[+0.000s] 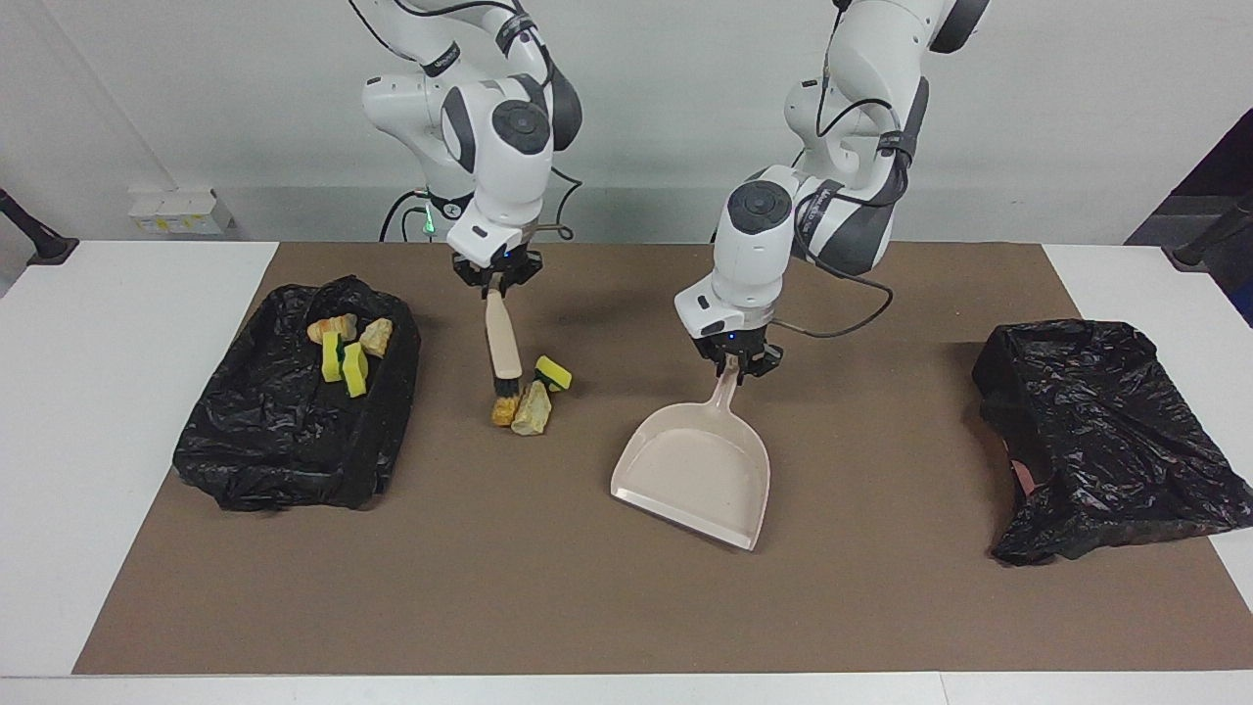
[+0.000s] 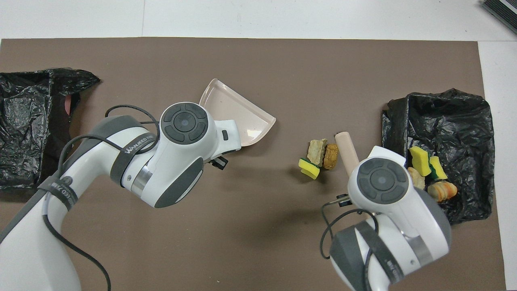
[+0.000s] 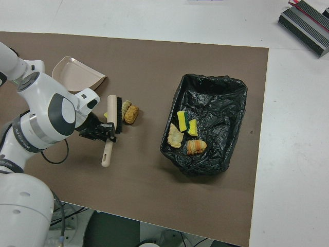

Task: Sweep and dump trash in bin
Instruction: 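Hold the dustpan with the left gripper while the right gripper sweeps debris in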

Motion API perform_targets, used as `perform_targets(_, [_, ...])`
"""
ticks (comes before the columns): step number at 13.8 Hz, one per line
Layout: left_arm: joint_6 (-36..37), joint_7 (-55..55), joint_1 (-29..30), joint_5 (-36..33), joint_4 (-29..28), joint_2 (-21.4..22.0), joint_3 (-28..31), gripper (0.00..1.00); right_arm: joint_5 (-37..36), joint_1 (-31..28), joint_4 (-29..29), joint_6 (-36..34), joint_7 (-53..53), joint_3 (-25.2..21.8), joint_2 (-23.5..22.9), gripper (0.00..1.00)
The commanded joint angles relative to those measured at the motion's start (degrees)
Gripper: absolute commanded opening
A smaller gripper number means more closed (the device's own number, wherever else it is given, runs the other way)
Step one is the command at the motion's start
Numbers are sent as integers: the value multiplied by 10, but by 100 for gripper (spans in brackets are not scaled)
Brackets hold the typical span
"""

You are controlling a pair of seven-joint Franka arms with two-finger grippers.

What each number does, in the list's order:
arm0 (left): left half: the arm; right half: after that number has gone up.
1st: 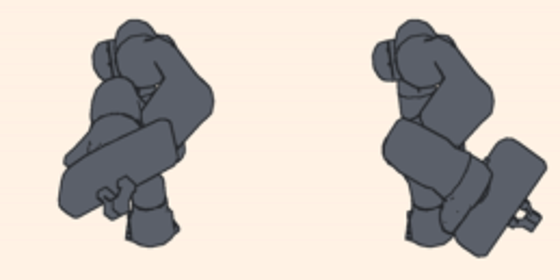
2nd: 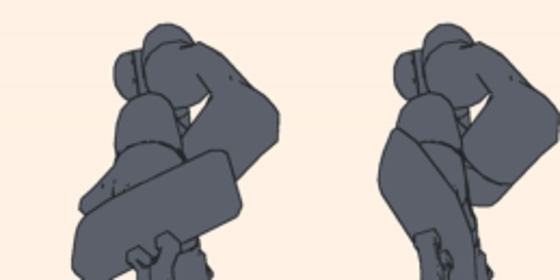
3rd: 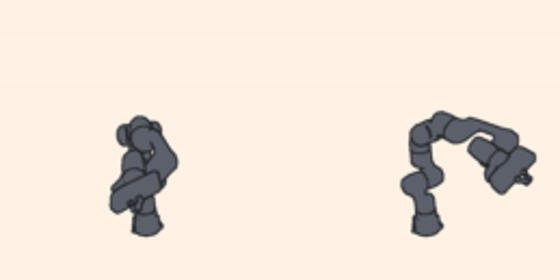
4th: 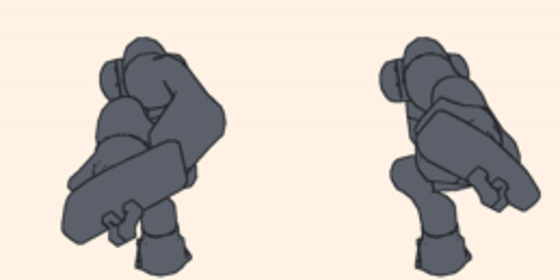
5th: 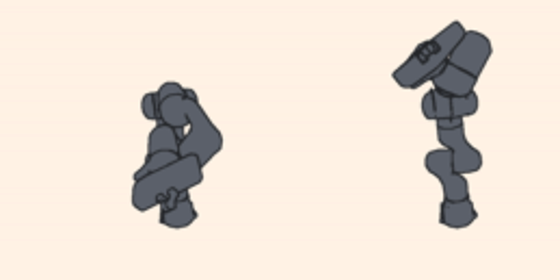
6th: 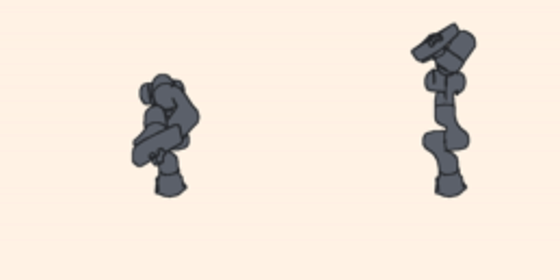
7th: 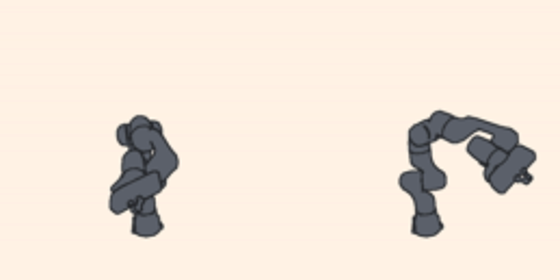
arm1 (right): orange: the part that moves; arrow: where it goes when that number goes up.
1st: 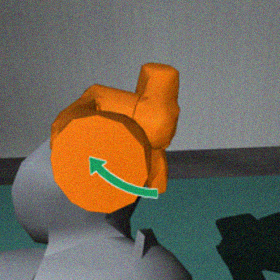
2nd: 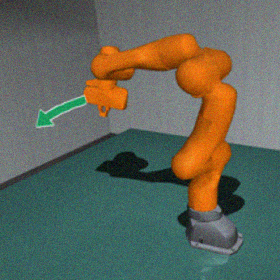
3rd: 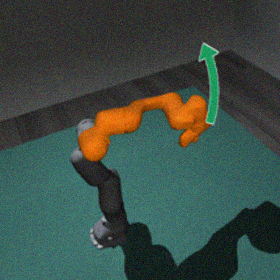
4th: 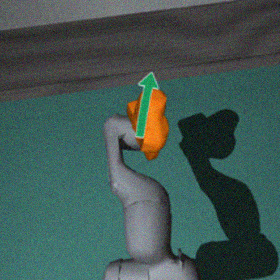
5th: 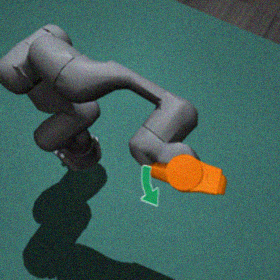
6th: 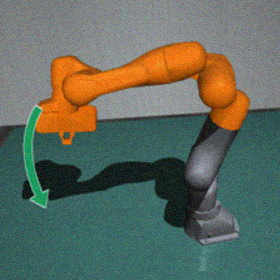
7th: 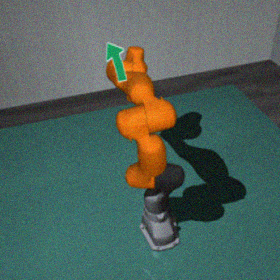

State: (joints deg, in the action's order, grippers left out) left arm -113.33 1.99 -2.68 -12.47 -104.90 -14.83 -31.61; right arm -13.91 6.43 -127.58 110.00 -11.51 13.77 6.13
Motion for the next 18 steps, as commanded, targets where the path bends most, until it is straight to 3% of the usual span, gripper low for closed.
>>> perform_targets(1, [28, 174, 17, -4, -10, 23, -3, 0, -45, -4, 2, 30, 26, -27, -43, 0])
perform_targets(4, [26, 284, 16, -4, -28, 35, -6, 0, -34, -1, -3, 38, 18, -31, -73, 0])
perform_targets(7, [11, 378, 9, -3, -73, 63, -8, 0, 37, 8, -3, 38, 8, -30, -96, 0])
perform_targets(9, [-10, 374, 9, -2, -96, 60, -35, 0, 68, 20, 1, 48, 3, -22, -111, 0])
perform_targets(14, [-43, 373, 5, -2, -133, 75, -37, 0, 159, 27, 15, 79, 6, 36, -141, 0])
perform_targets(18, [-51, 376, 5, -2, -135, 75, -37, 0, 293, 27, 58, 87, 29, 83, -162, 0])
